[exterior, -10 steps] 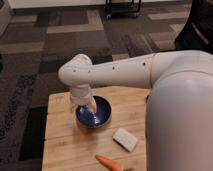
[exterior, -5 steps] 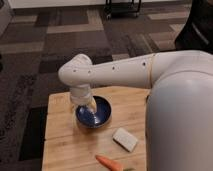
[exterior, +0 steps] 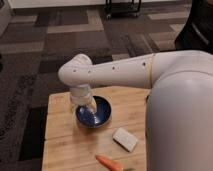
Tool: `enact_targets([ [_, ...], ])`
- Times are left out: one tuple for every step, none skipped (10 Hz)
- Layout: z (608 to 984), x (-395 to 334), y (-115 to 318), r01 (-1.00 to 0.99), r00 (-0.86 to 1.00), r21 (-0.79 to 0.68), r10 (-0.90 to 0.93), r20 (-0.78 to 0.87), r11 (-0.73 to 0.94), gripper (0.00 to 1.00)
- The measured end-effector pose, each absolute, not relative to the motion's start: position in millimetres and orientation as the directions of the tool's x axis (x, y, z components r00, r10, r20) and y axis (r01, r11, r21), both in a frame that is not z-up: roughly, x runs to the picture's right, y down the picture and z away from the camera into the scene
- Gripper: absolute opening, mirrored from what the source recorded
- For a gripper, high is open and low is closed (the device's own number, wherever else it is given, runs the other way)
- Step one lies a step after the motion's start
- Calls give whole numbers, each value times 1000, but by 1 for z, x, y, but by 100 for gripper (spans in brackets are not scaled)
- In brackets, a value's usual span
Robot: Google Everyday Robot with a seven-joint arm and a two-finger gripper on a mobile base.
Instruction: Wipe the white sponge on the table
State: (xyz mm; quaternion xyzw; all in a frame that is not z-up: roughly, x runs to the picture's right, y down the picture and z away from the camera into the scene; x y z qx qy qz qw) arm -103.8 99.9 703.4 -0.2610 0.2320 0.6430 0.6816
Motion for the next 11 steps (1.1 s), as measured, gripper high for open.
enact_targets([
  [703,-104,100,-998,66,-58,755,-652,37,65],
  [703,-104,100,-998,66,-57,755,-652,37,65],
  [703,-104,100,-998,66,-58,755,-652,37,65],
  [703,-104,100,-998,65,-57,755,-652,37,65],
  [703,-104,100,-998,65,-57,755,-652,37,65],
  [703,-104,100,-998,66,-57,755,-652,37,65],
  [703,-104,100,-998,66,-57,755,-652,37,65],
  [703,-104,100,-998,66,-58,755,-652,38,65],
  [703,-99,101,-997,76,-57,756,-651,51,65],
  [703,-98,102,-997,77,-58,754,-652,51,65],
  [697,-90,108,-996,89,-75,747,-659,53,65],
])
